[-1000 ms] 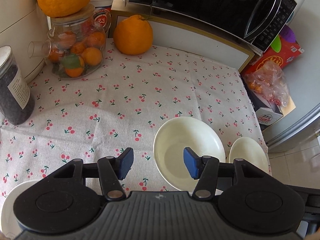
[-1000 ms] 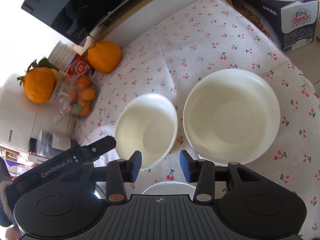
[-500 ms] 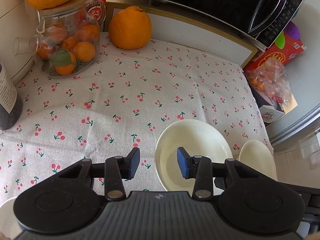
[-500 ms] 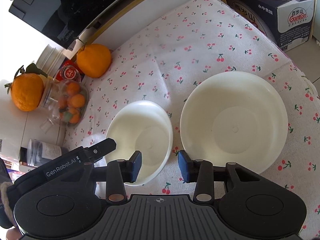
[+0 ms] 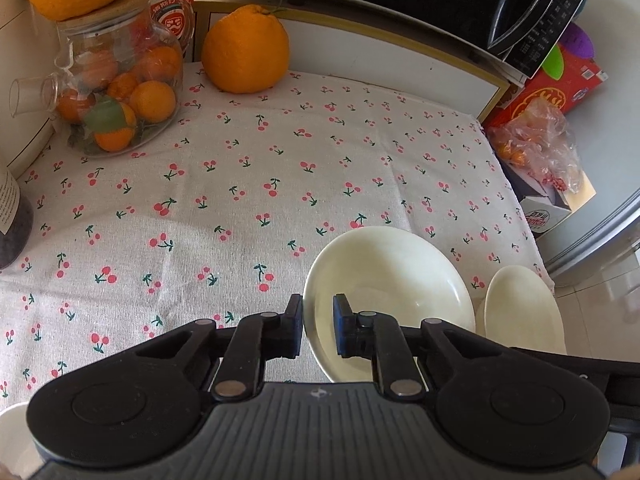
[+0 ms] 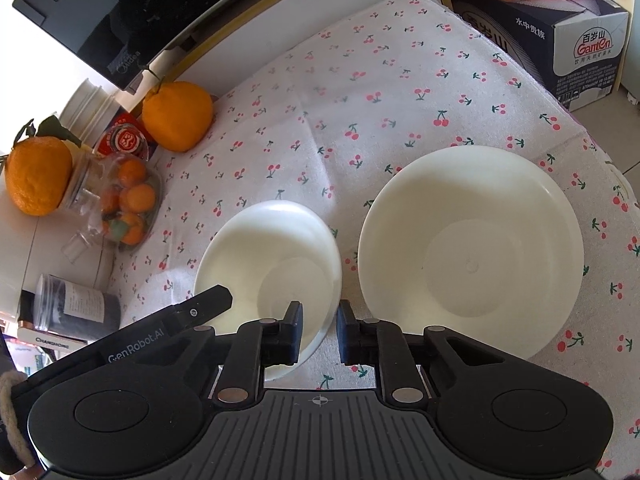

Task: Organize plates and bowls
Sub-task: 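Lift the larger white bowl with both grippers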

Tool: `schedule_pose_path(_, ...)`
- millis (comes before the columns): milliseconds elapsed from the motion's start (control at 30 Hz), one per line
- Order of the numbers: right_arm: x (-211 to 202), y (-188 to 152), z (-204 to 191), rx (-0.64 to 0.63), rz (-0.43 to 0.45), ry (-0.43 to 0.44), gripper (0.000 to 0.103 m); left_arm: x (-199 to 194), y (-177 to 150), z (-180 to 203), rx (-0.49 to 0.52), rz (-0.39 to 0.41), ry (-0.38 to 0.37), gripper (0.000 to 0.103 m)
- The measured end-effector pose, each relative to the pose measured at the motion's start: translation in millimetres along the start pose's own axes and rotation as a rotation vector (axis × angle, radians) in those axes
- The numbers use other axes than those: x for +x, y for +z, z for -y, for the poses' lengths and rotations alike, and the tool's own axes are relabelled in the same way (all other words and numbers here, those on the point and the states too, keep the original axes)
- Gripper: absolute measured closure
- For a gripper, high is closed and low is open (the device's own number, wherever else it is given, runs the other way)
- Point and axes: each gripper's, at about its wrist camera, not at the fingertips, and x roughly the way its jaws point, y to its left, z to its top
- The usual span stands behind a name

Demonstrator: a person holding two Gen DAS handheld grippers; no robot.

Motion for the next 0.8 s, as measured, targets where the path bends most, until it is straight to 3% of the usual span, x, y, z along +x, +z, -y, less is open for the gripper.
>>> schedule_pose_path(533,-31.0,-2.7,-15.7,-0.066,0.053,0.039,0.089,-36.7,-1.1,1.1,-0.027,0.075,-0.003,0.093)
schedule_pose_path(800,-55.9,-5.4,-24.0,-0.124,0.129,0.048,0.089,-51.5,-7.7,3.4,-0.036,0.104,-0.022,0.093)
